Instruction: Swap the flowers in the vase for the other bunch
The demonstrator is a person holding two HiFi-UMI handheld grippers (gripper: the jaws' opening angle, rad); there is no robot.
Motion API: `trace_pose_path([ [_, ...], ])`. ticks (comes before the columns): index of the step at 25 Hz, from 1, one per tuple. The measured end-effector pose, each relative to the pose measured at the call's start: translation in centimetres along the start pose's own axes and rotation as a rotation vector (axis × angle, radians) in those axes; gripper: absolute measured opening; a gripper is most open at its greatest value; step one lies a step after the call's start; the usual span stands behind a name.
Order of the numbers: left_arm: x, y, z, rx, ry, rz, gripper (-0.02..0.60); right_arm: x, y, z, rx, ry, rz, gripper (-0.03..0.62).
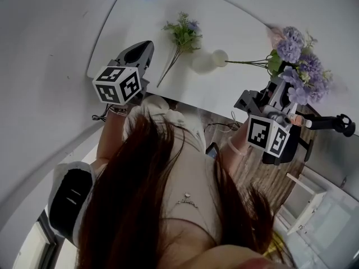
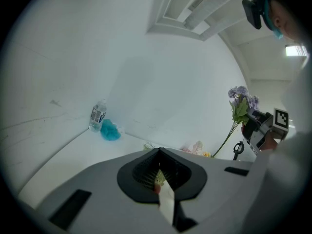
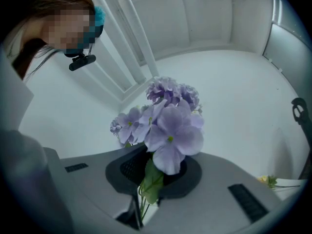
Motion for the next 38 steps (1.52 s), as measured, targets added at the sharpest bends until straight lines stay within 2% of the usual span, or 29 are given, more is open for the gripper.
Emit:
trace_pose_path([
  [13, 0.5, -0.3, -0.5, 0.002, 0.0, -0.002, 0.005, 1.1, -4.1, 0.4, 0.026, 0.008, -0.058, 0.06],
  [38, 1.5, -1.0, -1.2, 0.007, 0.023, -0.006, 0.005, 2.6, -10.7, 1.2, 0.133, 0.083, -0.057, 0.061],
])
Point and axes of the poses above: the fingertips, and each gripper's own axes: z forward along the fingers, x to its left, y out of its top, the point moved 4 cm from there along -z, backward along the fingers, and after that the axes turned 2 degrees about z, right-handed, at the moved point
